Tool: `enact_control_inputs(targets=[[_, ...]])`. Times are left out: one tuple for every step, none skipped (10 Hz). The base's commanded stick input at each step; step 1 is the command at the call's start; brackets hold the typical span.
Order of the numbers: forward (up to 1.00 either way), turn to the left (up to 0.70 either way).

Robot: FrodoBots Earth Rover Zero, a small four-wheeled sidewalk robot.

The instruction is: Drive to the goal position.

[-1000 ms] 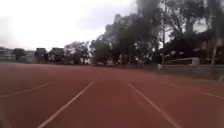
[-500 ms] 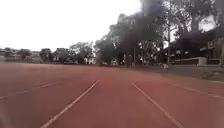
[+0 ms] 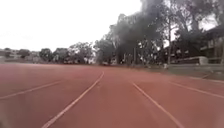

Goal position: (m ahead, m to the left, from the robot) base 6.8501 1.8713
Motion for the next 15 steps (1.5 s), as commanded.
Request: enact_control_inputs(targets=[[0.45, 0.00], [0.45, 0.00], [0.45, 0.00], [0.45, 0.00], [0.45, 0.00], [0.45, 0.00], [0.45, 0.00], [0.45, 0.00], [0.45, 0.00], [0.45, 0.00], [0.45, 0.00], [0.45, 0.00], [0.45, 0.00], [0.45, 0.00], [0.45, 0.00]])
